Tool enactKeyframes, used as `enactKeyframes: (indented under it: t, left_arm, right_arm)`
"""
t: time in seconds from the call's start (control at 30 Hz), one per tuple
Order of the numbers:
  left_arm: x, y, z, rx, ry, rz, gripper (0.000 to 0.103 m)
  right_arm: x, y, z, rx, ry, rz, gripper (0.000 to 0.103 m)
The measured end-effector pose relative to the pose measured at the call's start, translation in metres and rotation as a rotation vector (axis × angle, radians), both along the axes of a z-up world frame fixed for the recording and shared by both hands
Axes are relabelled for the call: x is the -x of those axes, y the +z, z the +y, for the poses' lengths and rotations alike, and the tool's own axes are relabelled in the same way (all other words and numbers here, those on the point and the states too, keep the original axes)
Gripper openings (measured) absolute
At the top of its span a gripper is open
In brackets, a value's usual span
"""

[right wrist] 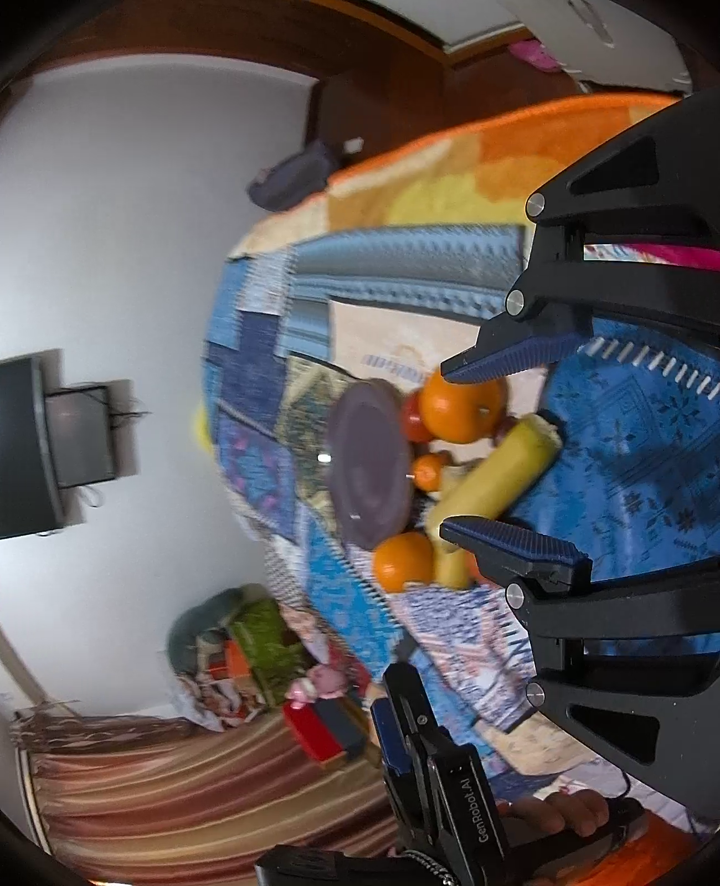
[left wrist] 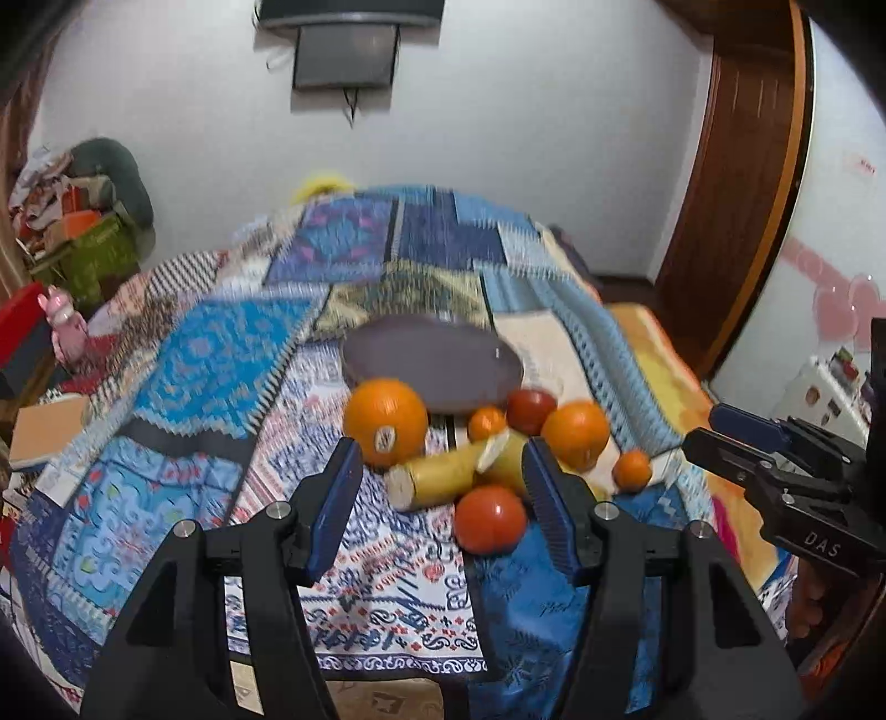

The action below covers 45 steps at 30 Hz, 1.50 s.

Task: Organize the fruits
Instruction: 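Grasp the red tomato with the left tool while the right tool grasps a yellow stalk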

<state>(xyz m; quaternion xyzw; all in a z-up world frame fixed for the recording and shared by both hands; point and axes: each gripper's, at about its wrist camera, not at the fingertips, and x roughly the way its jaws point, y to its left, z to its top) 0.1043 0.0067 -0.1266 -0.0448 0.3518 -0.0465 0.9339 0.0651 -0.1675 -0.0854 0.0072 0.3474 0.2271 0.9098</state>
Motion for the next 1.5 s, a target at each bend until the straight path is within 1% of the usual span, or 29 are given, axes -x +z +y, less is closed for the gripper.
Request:
enactKeyframes:
  t: [0.2, 0.33, 0.5, 0.7, 0.8, 0.87, 0.9, 0.93, 1.0, 1.03, 1.17, 1.3, 1.5]
  left_arm:
    - [-0.020, -0.031, -0.010, 0.020, -0.040, 0.100, 0.060]
    - [-0.029, -0.048, -0.019, 0.037, -0.061, 0.159, 0.060]
    - [-0.038, -0.065, -0.027, 0.035, -0.080, 0.203, 0.060]
    - [-0.049, -0.082, -0.031, 0.055, -0.092, 0.243, 0.059]
    - [-0.053, -0.088, -0.032, 0.045, -0.090, 0.250, 0.058]
    - [-0.055, -0.091, -0.029, 0.072, -0.101, 0.259, 0.054]
    - [-0.056, -0.092, -0.028, 0.088, -0.108, 0.262, 0.049]
    - [-0.056, -0.092, -0.027, 0.092, -0.107, 0.262, 0.049]
    - [-0.055, -0.091, -0.025, 0.077, -0.106, 0.254, 0.049]
    - [-0.054, -0.090, -0.024, 0.067, -0.107, 0.249, 0.049]
    - [-0.047, -0.088, -0.018, 0.027, -0.091, 0.232, 0.049]
    - [-0.047, -0.087, -0.010, 0.031, -0.070, 0.233, 0.049]
    - [-0.047, -0.087, -0.001, 0.040, -0.053, 0.233, 0.049]
  right_arm:
    - [-0.011, -0.023, 0.005, 0.022, 0.036, 0.068, 0.046]
    - [-0.022, -0.037, 0.008, 0.005, 0.065, 0.122, 0.046]
    - [-0.031, -0.052, 0.016, 0.010, 0.094, 0.163, 0.046]
    - [-0.041, -0.060, 0.019, 0.017, 0.119, 0.186, 0.046]
    - [-0.043, -0.063, 0.022, 0.023, 0.132, 0.193, 0.046]
    - [-0.046, -0.066, 0.024, 0.020, 0.142, 0.202, 0.046]
    - [-0.048, -0.067, 0.025, 0.016, 0.146, 0.207, 0.047]
    - [-0.049, -0.068, 0.026, 0.012, 0.150, 0.213, 0.046]
    - [-0.052, -0.070, 0.029, 0.008, 0.156, 0.225, 0.047]
    - [-0.053, -0.071, 0.030, 0.007, 0.161, 0.227, 0.049]
    - [-0.054, -0.071, 0.037, 0.024, 0.190, 0.209, 0.049]
    - [-0.054, -0.071, 0.047, 0.055, 0.224, 0.198, 0.051]
    - [-0.059, -0.076, 0.055, 0.085, 0.262, 0.209, 0.055]
